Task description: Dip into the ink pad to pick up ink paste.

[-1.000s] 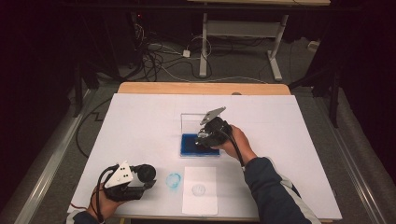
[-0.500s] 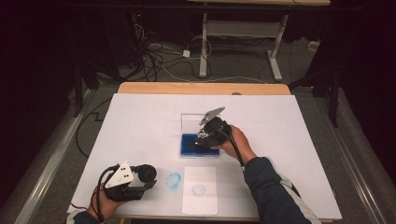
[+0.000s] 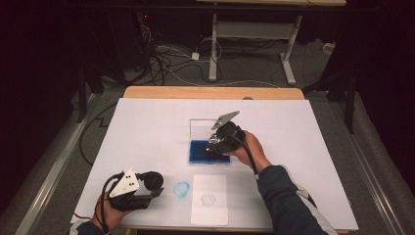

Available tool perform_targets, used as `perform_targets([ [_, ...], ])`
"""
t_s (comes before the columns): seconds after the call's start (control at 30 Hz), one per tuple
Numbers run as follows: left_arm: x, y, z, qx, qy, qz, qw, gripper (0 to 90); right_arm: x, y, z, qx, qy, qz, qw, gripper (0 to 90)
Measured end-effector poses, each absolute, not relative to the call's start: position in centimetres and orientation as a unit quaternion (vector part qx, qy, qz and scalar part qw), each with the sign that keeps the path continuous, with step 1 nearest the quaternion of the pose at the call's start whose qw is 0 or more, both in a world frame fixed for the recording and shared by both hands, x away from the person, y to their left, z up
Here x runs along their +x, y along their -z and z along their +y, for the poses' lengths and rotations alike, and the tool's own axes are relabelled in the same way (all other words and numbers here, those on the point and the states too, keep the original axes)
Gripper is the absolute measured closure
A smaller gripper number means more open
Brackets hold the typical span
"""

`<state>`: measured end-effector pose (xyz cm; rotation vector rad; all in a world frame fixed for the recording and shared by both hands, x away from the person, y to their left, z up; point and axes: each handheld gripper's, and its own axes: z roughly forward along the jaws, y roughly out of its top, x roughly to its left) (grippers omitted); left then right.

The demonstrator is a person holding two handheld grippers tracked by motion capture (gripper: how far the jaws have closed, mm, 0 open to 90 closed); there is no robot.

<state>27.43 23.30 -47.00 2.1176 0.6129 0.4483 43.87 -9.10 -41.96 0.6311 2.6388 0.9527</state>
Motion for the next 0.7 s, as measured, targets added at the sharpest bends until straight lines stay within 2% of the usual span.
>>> perform_targets([
  [0.43, 27.5, 47.1, 23.2, 0.851, -0.175, 0.243, 0.430, 36.6, 43.0, 39.5, -10.1, 0.213, -0.356, 0.897, 0.150, 57.2],
  [0.7, 27.5, 47.1, 23.2, 0.851, -0.174, 0.244, 0.431, 36.6, 42.7, 39.2, -10.0, 0.209, -0.357, 0.898, 0.152, 57.1],
])
